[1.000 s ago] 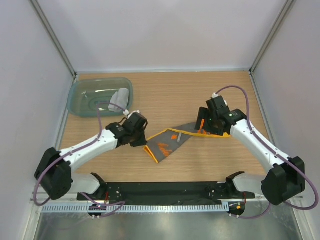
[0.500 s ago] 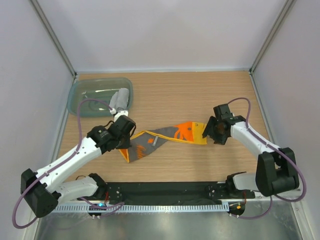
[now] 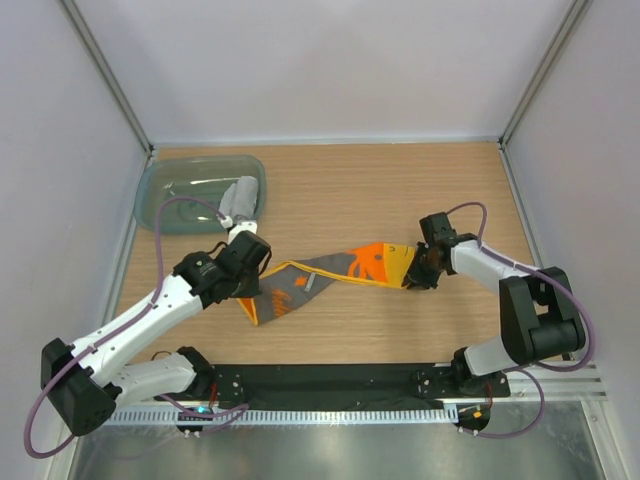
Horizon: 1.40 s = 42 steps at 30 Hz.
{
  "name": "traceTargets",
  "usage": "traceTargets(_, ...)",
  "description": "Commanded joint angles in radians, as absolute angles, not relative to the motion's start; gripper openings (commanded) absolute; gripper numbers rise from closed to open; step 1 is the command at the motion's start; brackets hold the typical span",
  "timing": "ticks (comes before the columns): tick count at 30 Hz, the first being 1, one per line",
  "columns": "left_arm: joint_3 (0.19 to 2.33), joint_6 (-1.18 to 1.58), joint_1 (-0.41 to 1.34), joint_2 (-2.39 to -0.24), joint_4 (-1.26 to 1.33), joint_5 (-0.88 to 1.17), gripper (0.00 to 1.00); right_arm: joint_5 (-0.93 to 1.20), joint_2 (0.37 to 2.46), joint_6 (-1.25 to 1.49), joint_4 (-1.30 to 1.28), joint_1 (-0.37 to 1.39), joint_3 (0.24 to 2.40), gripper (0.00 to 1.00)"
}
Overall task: Roll the towels
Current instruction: Flatten the towel
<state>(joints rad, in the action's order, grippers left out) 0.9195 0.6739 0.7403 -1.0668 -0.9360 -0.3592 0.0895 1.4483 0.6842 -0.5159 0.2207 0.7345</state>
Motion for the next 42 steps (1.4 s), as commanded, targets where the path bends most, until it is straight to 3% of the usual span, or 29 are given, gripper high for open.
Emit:
traceTargets(1, 0.923, 0.664, 0.744, -1.057, -0.914, -0.390, 0.00, 0.098, 1.480, 0.678, -0.471, 0.218, 0.727, 0.21)
traceTargets(6, 0.920, 0.664, 0.744, -1.049, -0.910, -0.390, 0.00, 0.106, 1.502, 0.670, -0.477, 0.219, 0.756, 0.02)
traceTargets(19, 0.916, 0.664, 0.744, -1.012, -0.904, -0.408, 0.00, 0.169, 1.518, 0.704, -0.640, 0.232, 1.123, 0.01)
traceTargets(33, 0.913, 0.663, 0.744, -1.008, -0.904, -0.399, 0.00, 0.101, 2.198, 0.713, -0.778, 0.123, 1.914, 0.02)
traceTargets(36, 0.914, 0.661, 0.744, -1.012, -0.900, -0.397, 0.00, 0.068, 2.247, 0.700, -0.802, 0.101, 1.945, 0.21)
traceTargets(37, 0.913, 0.661, 0.744, -1.014, -0.900, -0.399, 0.00, 0.063, 2.258, 0.693, -0.804, 0.095, 1.944, 0.44)
traceTargets(38, 0.916, 0.660, 0.744, -1.020, -0.900, -0.397, 0.00, 0.060, 2.266, 0.680, -0.811, 0.088, 1.942, 0.53)
traceTargets(40, 0.916, 0.658, 0.744, -1.025, -0.900, -0.396, 0.00, 0.052, 2.270, 0.661, -0.833, 0.068, 1.936, 0.66)
traceTargets(42, 0.914, 0.658, 0.744, -1.029, -0.897, -0.391, 0.00, 0.040, 2.243, 0.646, -0.835, 0.052, 1.893, 0.68)
